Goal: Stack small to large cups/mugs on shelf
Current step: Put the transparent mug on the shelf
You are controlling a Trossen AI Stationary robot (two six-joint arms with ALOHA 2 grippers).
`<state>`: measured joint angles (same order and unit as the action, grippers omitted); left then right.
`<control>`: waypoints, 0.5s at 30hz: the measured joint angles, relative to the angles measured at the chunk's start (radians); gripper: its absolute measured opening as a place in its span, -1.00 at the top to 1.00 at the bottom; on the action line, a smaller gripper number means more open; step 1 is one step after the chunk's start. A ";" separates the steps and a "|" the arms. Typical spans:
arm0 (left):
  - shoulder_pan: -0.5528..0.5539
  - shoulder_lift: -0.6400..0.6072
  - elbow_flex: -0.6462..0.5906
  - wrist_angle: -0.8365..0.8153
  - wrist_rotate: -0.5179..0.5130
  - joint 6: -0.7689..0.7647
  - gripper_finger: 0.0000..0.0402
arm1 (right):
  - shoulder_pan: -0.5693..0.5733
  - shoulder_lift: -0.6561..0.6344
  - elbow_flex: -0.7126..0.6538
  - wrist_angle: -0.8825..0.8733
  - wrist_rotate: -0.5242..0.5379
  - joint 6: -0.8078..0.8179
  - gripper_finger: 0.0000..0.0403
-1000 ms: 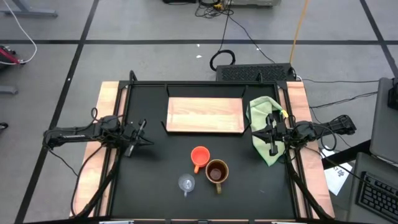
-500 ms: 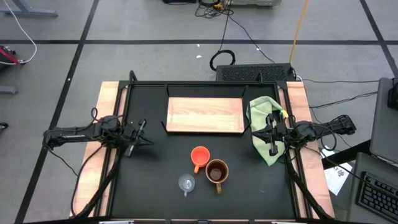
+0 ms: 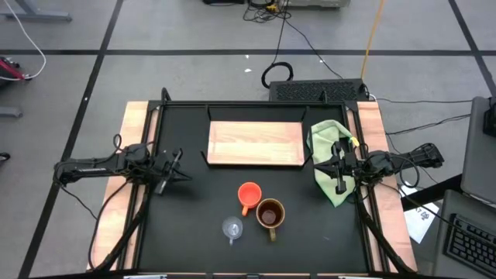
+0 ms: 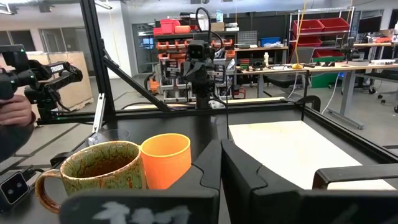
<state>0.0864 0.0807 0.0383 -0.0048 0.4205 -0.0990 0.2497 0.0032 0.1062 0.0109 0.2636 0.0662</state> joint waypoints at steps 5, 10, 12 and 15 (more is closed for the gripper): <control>0.000 0.000 0.000 0.000 0.002 -0.086 0.89 | 0.000 0.000 0.000 0.000 0.000 0.000 1.00; 0.000 0.000 0.000 0.003 -0.009 -0.138 0.89 | 0.000 0.000 0.000 0.007 0.000 0.000 1.00; 0.000 0.000 0.000 0.016 -0.029 -0.147 0.89 | 0.000 0.000 0.000 0.007 0.000 0.000 1.00; 0.000 0.000 0.000 0.066 -0.047 -0.155 0.89 | 0.000 0.000 0.000 0.007 0.000 0.000 1.00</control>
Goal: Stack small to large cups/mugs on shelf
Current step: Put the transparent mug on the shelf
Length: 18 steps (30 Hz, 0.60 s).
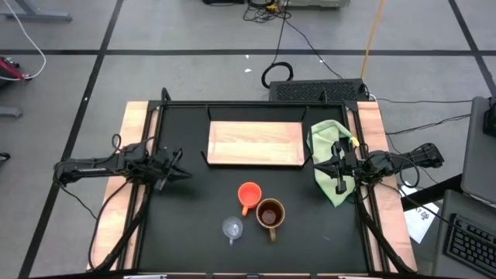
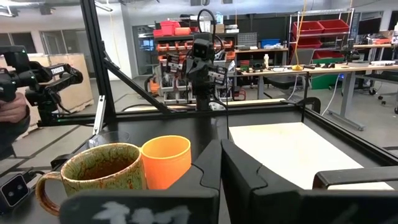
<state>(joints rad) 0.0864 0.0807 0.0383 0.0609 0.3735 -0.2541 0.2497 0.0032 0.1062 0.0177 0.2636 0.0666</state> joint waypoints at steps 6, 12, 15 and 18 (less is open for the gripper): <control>-0.005 0.006 0.000 0.057 0.014 -0.057 0.91 | 0.000 0.000 0.000 0.000 0.000 0.000 1.00; -0.033 0.008 0.010 0.061 -0.010 -0.041 0.98 | 0.000 0.000 0.000 0.000 0.000 0.000 1.00; -0.056 0.037 0.051 0.066 -0.016 -0.017 0.99 | 0.000 0.000 0.000 0.000 0.000 0.000 1.00; -0.087 0.103 0.109 0.064 -0.017 0.023 0.99 | 0.000 0.000 0.000 0.000 0.000 0.000 1.00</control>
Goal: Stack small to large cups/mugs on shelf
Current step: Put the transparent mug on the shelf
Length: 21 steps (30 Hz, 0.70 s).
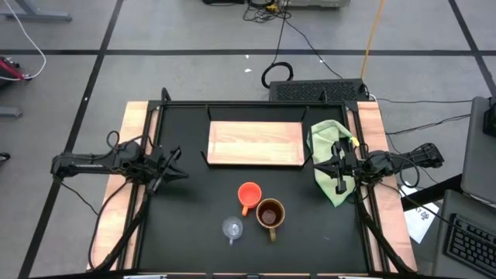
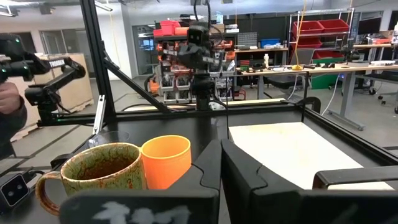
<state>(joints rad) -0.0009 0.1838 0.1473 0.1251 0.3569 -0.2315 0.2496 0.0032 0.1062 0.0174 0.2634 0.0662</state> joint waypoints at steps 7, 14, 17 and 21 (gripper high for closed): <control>-0.087 0.230 0.173 -0.017 -0.071 0.083 0.99 | 0.000 0.000 0.000 -0.010 0.000 0.000 1.00; -0.174 0.503 0.330 -0.065 -0.219 0.107 1.00 | 0.000 0.000 0.000 -0.013 0.000 0.000 1.00; -0.219 0.613 0.404 -0.127 -0.285 0.109 1.00 | 0.000 0.000 0.000 -0.014 0.000 0.000 1.00; -0.280 0.741 0.514 -0.239 -0.343 0.103 1.00 | 0.000 0.000 0.000 -0.023 0.000 0.000 1.00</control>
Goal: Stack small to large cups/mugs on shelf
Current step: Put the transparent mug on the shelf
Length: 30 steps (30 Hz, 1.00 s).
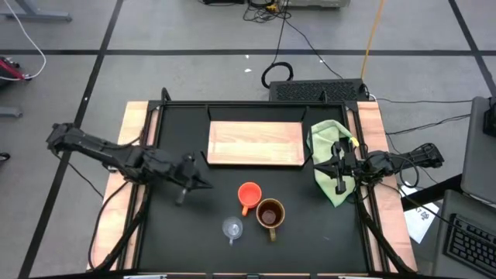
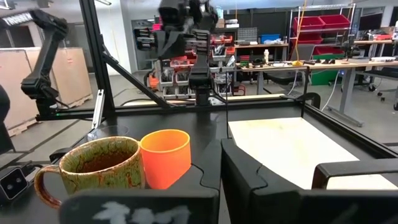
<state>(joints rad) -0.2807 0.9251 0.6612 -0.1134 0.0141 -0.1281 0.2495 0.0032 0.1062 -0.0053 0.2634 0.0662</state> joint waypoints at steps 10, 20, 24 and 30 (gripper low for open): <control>-0.079 0.262 0.261 -0.213 -0.016 -0.023 1.00 | 0.000 0.000 0.000 -0.032 0.000 -0.003 1.00; -0.078 0.465 0.402 -0.391 0.025 -0.007 1.00 | 0.000 0.000 0.000 -0.030 0.000 -0.003 1.00; -0.075 0.524 0.424 -0.410 0.035 0.006 1.00 | 0.000 0.000 0.000 -0.030 0.000 -0.002 1.00; -0.053 0.577 0.446 -0.405 0.064 -0.029 1.00 | 0.000 0.000 0.000 -0.030 0.000 0.000 1.00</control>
<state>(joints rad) -0.3333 1.5023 1.1075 -0.5181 0.0779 -0.1567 0.2496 0.0032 0.1062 -0.0353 0.2634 0.0658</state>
